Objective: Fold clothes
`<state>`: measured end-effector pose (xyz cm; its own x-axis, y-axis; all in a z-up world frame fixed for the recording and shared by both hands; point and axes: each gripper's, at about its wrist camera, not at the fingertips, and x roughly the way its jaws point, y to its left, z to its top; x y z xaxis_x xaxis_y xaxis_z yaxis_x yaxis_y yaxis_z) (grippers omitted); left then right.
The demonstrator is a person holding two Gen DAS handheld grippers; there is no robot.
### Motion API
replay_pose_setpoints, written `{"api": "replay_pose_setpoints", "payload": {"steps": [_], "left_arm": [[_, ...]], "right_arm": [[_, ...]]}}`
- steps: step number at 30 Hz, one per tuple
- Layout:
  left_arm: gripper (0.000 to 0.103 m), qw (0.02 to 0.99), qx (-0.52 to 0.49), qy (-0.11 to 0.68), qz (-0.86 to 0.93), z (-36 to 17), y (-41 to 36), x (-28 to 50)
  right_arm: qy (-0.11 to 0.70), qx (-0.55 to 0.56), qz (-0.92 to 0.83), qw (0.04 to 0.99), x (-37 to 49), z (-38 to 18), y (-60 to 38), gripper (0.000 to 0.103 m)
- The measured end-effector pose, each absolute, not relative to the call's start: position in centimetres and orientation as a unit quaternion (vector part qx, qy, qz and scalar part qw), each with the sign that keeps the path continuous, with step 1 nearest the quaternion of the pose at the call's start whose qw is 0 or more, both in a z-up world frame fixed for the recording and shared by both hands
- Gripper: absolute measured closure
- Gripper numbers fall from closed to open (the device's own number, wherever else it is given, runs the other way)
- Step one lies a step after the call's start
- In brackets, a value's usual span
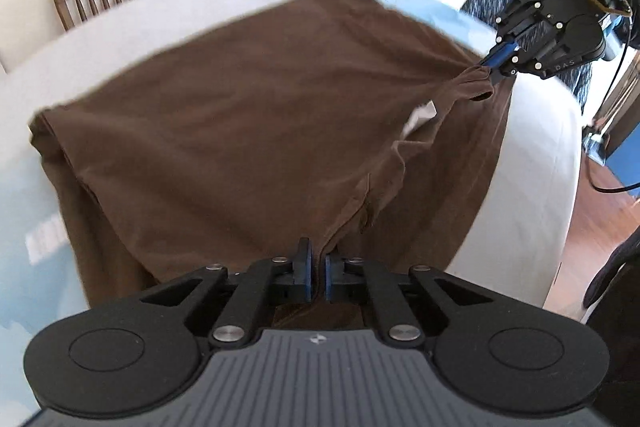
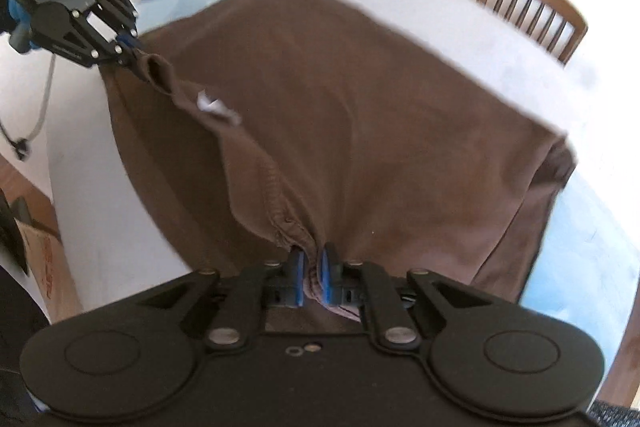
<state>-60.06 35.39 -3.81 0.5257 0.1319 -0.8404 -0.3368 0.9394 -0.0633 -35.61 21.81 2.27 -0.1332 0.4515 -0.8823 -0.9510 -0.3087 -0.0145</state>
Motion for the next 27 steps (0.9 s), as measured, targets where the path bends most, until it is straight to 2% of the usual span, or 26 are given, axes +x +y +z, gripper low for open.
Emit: {"api": "replay_pose_setpoints", "payload": {"steps": [4,6,8,9,10,11,14,17,21,27], "left_arm": [[0.096,0.863,-0.088,0.48,0.132,-4.4,34.8,-59.9],[0.089,0.858,-0.072,0.495,0.114,-4.3,34.0,-60.2],[0.071,0.852,-0.075,0.511,0.083,-4.1,33.1,-60.4],[0.067,0.848,-0.079,0.52,0.066,-4.0,32.7,-60.5],[0.054,0.846,-0.079,0.525,0.053,-3.8,32.3,-60.7],[0.046,0.846,-0.073,0.526,0.044,-3.4,31.9,-60.8],[0.042,0.86,-0.059,0.504,0.06,-2.1,32.6,-60.7],[0.042,0.874,-0.076,0.468,0.109,-1.6,35.6,-59.4],[0.042,0.875,-0.088,0.455,0.143,-3.0,38.1,-58.4],[0.042,0.863,-0.109,0.47,0.148,-5.6,39.3,-59.4]], "right_arm": [[0.294,-0.43,0.678,0.519,-36.6,-0.1,21.2,0.0],[0.294,-0.429,0.678,0.519,-36.8,-0.3,20.7,0.0],[0.305,-0.435,0.677,0.509,-36.8,-0.2,19.8,0.0],[0.314,-0.44,0.677,0.499,-37.0,0.0,19.4,0.0],[0.323,-0.446,0.677,0.488,-37.2,0.2,19.0,0.0],[0.333,-0.448,0.678,0.479,-37.3,0.6,18.6,0.0],[0.328,-0.427,0.688,0.486,-36.5,2.8,18.1,0.0],[0.318,-0.387,0.671,0.546,-34.7,4.5,20.0,0.0],[0.349,-0.351,0.632,0.597,-32.1,3.3,22.1,0.0],[0.387,-0.353,0.599,0.606,-31.4,-0.4,22.8,0.0]]}}
